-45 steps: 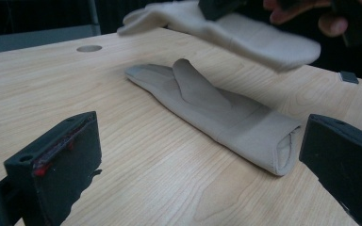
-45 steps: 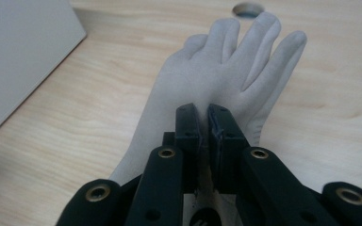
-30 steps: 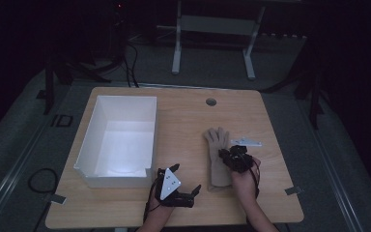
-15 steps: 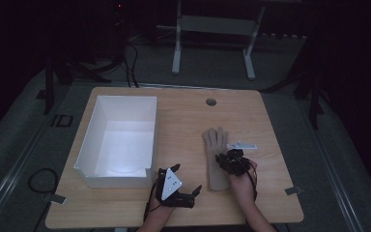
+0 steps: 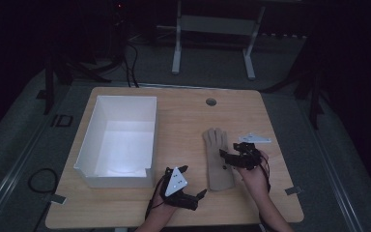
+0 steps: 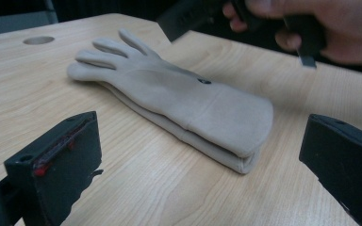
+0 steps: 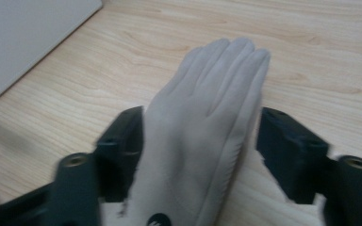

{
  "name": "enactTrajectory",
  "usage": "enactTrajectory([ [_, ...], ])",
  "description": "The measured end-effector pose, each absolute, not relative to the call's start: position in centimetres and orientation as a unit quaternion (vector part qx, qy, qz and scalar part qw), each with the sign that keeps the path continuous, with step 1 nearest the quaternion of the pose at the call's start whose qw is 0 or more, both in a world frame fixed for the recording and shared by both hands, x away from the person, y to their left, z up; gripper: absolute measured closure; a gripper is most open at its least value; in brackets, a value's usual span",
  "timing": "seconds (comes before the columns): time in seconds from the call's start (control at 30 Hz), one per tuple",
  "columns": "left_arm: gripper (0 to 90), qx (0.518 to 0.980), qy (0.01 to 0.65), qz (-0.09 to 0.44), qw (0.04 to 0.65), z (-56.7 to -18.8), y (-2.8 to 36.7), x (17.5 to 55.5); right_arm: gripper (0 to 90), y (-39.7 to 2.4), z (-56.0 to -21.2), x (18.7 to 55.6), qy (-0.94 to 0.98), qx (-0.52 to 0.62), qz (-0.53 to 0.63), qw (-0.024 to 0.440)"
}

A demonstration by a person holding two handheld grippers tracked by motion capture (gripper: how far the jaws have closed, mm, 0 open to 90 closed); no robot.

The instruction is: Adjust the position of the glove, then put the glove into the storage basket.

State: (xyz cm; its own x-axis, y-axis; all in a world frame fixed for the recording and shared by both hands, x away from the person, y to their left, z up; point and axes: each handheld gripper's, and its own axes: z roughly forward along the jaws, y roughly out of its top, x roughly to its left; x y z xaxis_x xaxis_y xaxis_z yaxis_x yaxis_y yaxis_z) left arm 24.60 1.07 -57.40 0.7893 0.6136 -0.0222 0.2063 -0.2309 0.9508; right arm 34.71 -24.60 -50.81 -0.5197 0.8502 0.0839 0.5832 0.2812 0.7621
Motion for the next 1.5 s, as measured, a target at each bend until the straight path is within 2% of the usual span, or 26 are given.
enactTrajectory([
  [0.17,0.1,0.777,0.271,0.179,0.54,-57.2,0.1,24.9,13.8,-25.4,-50.4,35.1,0.79,0.436,0.405,0.15],
  [0.2,0.1,0.779,0.274,0.168,0.538,-57.1,0.0,25.0,16.5,-25.5,-50.2,35.1,0.792,0.428,0.407,0.156],
  [0.3,0.1,0.79,0.259,0.147,0.535,-56.6,-0.5,25.2,15.2,-26.0,-49.9,35.3,0.802,0.402,0.413,0.156],
  [0.4,0.1,0.803,0.227,0.14,0.533,-55.9,-1.3,25.2,14.1,-26.4,-49.7,35.5,0.808,0.389,0.403,0.182],
  [0.8,0.1,0.833,0.167,0.117,0.515,-55.6,-4.8,27.3,11.1,-28.1,-48.5,37.6,0.787,0.415,0.434,0.144],
  [0.87,6.1,0.832,0.164,0.122,0.516,-55.5,-5.4,27.5,13.3,-28.0,-48.7,38.1,0.783,0.416,0.438,0.147],
  [0.97,8.2,0.838,0.149,0.113,0.512,-55.3,-6.1,27.9,15.1,-27.7,-49.2,39.0,0.787,0.416,0.433,0.143],
  [1.03,15.4,0.842,0.138,0.112,0.51,-55.1,-6.5,28.2,20.5,-27.5,-49.5,39.5,0.788,0.418,0.43,0.136],
  [1.23,24.6,0.856,0.12,0.098,0.493,-55.4,-7.1,28.6,28.9,-27.0,-51.1,40.7,0.787,0.433,0.422,0.122],
  [1.5,34.4,0.867,0.125,0.085,0.475,-56.2,-6.6,29.1,29.7,-26.2,-53.4,42.6,0.789,0.454,0.402,0.104],
])
